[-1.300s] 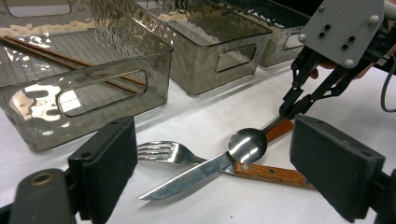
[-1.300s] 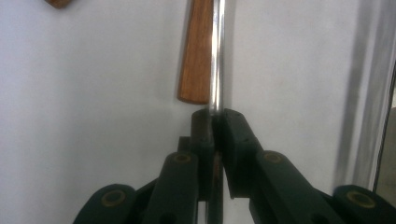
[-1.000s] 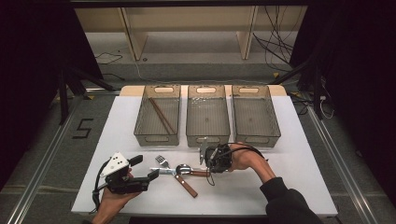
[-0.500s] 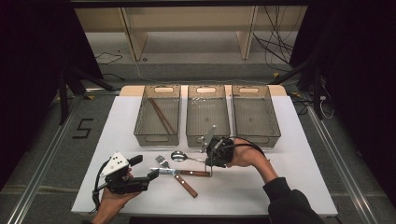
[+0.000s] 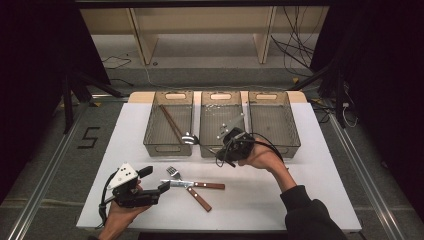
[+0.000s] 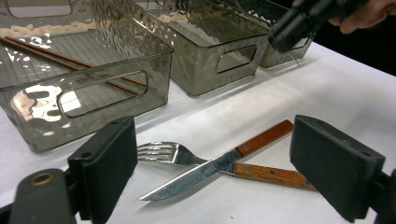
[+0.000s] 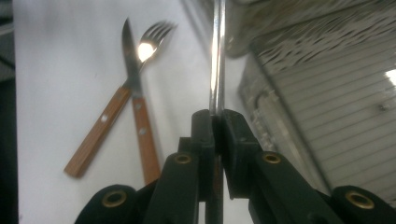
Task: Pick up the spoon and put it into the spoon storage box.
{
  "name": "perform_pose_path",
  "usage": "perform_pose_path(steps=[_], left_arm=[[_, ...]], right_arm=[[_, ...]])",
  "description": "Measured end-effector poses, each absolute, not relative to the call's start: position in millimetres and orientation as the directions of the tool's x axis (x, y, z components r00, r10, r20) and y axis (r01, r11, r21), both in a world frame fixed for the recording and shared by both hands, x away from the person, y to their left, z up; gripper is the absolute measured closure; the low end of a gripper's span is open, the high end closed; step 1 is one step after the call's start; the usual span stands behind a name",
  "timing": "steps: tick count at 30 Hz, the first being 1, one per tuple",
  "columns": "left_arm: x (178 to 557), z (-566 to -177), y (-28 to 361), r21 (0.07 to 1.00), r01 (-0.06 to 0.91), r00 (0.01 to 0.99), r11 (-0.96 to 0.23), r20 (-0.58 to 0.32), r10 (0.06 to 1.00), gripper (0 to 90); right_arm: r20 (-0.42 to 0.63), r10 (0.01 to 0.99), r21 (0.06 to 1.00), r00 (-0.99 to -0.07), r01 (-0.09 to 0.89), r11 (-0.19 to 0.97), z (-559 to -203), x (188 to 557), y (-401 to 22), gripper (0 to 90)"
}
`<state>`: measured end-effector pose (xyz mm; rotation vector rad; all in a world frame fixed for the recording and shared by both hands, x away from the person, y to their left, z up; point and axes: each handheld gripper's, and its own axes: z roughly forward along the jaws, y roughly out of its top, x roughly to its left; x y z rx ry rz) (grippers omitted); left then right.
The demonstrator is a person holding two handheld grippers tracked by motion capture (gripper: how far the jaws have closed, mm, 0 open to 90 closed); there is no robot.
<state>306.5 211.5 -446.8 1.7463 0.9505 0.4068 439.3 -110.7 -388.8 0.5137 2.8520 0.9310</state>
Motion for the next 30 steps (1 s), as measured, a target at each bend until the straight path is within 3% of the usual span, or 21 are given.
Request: perform_pose_path(steps=[16, 30], left_arm=[[307, -447, 212, 0.907, 0.402, 0.625, -0.125, -0.172, 0.762, 14.6], [307, -447, 212, 0.907, 0.404, 0.623, -0.123, -0.174, 0.762, 14.6]], right_arm=[[0.058, 0.573, 0.639, -0.818, 0.471, 0.608, -370, 479, -118, 84.4], [0.091, 0.691, 0.648, -0.717, 0.570, 0.506, -374, 502, -127, 84.4]])
